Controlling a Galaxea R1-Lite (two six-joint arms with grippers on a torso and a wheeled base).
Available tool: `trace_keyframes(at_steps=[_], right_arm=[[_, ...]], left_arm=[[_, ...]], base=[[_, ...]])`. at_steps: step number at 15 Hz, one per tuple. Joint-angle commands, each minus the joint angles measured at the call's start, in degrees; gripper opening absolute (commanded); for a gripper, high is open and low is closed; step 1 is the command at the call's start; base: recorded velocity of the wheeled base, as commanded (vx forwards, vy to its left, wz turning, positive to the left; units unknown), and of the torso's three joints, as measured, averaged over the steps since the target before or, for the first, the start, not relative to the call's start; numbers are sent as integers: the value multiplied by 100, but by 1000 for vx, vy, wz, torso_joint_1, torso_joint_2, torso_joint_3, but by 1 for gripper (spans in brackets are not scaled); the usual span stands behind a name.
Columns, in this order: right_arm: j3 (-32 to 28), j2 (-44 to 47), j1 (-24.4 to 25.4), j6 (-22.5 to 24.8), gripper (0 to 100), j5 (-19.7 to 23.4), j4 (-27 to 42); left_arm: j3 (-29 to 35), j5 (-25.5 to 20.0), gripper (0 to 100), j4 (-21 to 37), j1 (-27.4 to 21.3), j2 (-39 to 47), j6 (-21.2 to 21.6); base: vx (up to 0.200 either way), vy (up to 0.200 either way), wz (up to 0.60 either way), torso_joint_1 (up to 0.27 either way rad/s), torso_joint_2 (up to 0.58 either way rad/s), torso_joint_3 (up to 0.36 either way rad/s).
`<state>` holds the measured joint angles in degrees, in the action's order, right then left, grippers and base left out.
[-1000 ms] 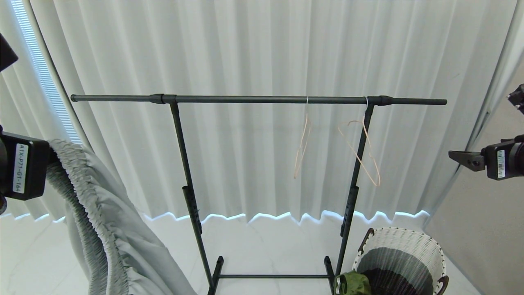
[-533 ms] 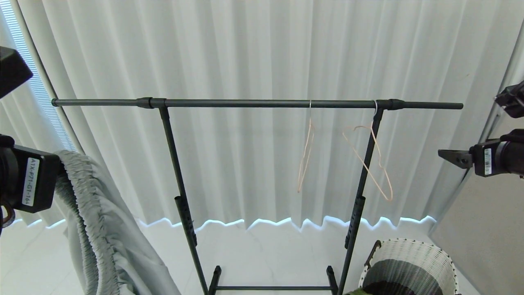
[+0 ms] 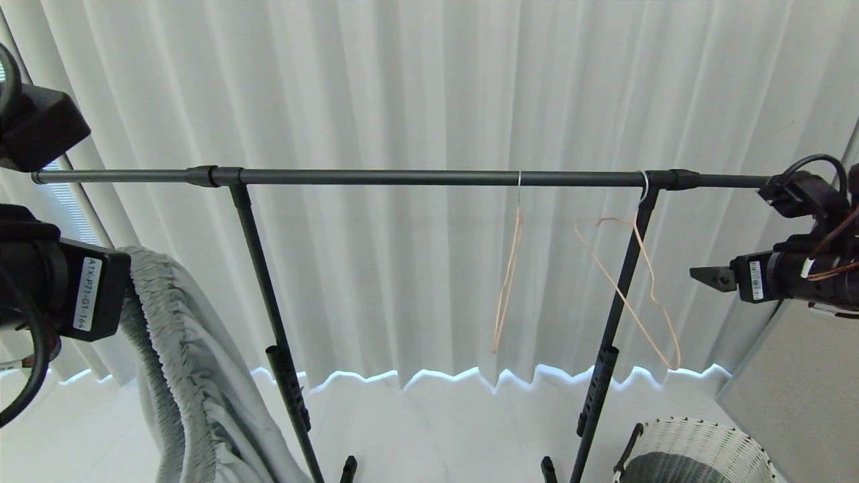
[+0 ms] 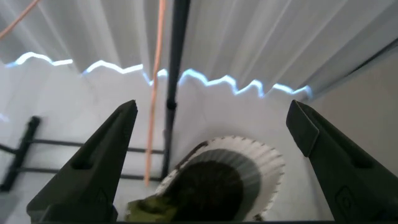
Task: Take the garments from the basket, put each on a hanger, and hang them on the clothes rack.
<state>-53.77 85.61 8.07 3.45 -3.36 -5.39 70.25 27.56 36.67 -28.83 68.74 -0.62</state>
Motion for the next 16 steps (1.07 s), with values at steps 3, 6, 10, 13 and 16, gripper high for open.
trace_keyframes(at_steps=[3,6,10,13,16], right_arm=[[-19,544,283,-380,100,-94,29],[-213,992,283,-609,100,-138,11],[-292,1159,292,-679,100,-173,29],[-274,1159,292,-714,100,-173,29],[-274,1159,292,-732,100,-173,11]], left_arm=[[-82,3,0,7,0,16,1],[-108,12,0,7,0,-10,1],[-108,12,0,-116,18,-19,-8],[-135,12,0,-116,18,16,-8],[-196,12,0,-125,0,-1,1]], base=[[0,0,0,0,0,0],[0,0,0,0,0,0],[50,0,0,1,2,1],[200,0,0,-9,-1,9],[0,0,0,0,0,0]])
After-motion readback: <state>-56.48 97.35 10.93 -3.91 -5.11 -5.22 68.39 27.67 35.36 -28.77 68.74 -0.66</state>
